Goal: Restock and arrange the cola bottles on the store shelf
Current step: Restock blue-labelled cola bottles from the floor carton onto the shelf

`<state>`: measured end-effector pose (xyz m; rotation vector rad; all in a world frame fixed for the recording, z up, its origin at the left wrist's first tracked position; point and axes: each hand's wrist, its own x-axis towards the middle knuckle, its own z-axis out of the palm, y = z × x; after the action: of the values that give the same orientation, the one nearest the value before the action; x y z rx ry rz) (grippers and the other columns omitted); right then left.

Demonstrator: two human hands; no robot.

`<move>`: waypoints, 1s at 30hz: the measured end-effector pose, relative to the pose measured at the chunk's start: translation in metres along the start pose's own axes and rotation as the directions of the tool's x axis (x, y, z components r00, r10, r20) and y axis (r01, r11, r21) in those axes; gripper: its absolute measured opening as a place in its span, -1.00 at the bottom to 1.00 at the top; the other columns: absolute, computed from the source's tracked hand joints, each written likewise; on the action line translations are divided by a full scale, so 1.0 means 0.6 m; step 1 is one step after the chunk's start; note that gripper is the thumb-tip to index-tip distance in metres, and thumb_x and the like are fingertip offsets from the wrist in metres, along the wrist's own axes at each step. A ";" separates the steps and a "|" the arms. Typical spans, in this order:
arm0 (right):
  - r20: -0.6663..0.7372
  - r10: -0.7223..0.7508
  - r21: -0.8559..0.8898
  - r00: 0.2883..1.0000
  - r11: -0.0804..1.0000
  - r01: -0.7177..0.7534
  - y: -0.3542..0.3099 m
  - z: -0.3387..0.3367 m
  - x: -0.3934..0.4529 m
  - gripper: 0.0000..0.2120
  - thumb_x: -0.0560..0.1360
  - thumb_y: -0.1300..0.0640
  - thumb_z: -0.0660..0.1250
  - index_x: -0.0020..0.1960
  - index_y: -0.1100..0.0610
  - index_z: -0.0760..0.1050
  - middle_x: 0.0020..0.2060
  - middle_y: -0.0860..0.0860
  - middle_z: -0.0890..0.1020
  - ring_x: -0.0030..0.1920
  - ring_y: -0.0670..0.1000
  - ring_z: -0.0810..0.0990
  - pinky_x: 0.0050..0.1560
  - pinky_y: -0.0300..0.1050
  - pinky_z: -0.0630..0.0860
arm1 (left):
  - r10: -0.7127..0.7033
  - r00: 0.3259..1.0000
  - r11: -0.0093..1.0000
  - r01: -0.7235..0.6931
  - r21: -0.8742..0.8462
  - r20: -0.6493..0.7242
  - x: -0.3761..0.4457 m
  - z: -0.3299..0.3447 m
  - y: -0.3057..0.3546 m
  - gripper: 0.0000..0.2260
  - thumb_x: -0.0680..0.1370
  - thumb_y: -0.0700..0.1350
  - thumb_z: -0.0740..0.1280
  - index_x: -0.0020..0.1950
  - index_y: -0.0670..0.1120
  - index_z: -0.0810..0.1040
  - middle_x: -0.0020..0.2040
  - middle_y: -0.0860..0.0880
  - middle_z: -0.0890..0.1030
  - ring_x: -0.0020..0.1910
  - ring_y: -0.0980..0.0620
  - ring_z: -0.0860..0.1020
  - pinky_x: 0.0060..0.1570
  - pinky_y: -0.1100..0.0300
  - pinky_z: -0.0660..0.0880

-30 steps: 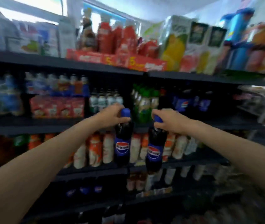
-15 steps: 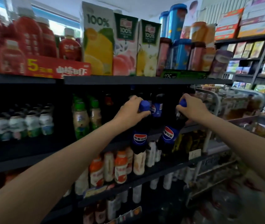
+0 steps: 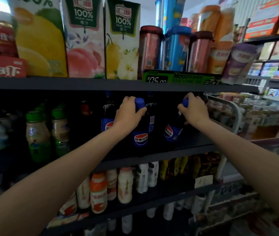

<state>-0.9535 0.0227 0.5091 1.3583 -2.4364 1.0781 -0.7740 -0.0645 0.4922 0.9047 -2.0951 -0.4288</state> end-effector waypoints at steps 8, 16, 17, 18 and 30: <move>-0.082 -0.076 0.170 0.994 0.981 0.089 0.051 0.048 0.055 -0.63 0.53 -0.02 0.24 0.18 0.24 0.37 0.18 0.17 0.39 0.02 0.23 0.51 -0.14 -0.01 0.40 | -0.325 0.924 0.941 0.296 -0.164 -0.202 0.034 0.062 0.036 -0.61 0.60 -0.09 0.20 0.36 -0.24 0.28 0.28 -0.20 0.44 0.23 -0.14 0.45 0.12 0.12 0.37; 0.201 -0.048 0.472 0.978 0.880 -0.053 0.056 0.075 0.113 -0.45 0.44 -0.02 0.38 0.36 0.08 0.29 0.13 0.11 0.47 0.02 0.15 0.54 -0.10 0.19 0.62 | -0.492 0.851 0.848 0.421 -0.320 -0.183 0.062 0.099 0.038 -0.57 0.59 -0.05 0.19 0.34 -0.28 0.19 0.32 -0.28 0.36 0.27 -0.27 0.39 0.29 -0.07 0.36; 0.217 -0.052 0.489 0.975 0.870 -0.062 0.057 0.077 0.120 -0.47 0.45 0.00 0.38 0.35 0.08 0.30 0.05 0.06 0.48 -0.05 0.08 0.53 -0.13 0.16 0.63 | -0.469 0.864 0.867 0.410 -0.282 -0.183 0.063 0.104 0.037 -0.54 0.57 -0.06 0.24 0.34 -0.29 0.20 0.32 -0.27 0.35 0.27 -0.26 0.39 0.28 -0.05 0.36; 0.225 -0.058 0.500 0.973 0.864 -0.064 0.058 0.080 0.127 -0.48 0.45 0.01 0.38 0.34 0.08 0.31 0.00 0.03 0.48 -0.08 0.04 0.51 -0.15 0.13 0.64 | -0.439 0.881 0.889 0.397 -0.227 -0.177 0.064 0.110 0.036 -0.49 0.53 -0.07 0.31 0.34 -0.29 0.20 0.31 -0.27 0.34 0.27 -0.26 0.38 0.28 -0.05 0.36; 0.164 -0.116 0.531 0.980 0.848 0.011 0.063 0.122 0.145 -0.56 0.50 -0.03 0.30 0.32 0.08 0.32 0.18 0.08 0.52 -0.05 0.01 0.49 -0.20 0.06 0.65 | -0.381 0.922 0.923 0.383 0.028 -0.067 0.073 0.108 -0.014 -0.26 0.45 -0.05 0.42 0.48 -0.17 0.09 0.43 -0.24 0.28 0.39 -0.20 0.31 0.31 0.08 0.31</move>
<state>-1.0190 -0.0719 0.4749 1.7514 -2.2807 1.7711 -0.8395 -0.1020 0.4707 1.3430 -1.8766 -0.5529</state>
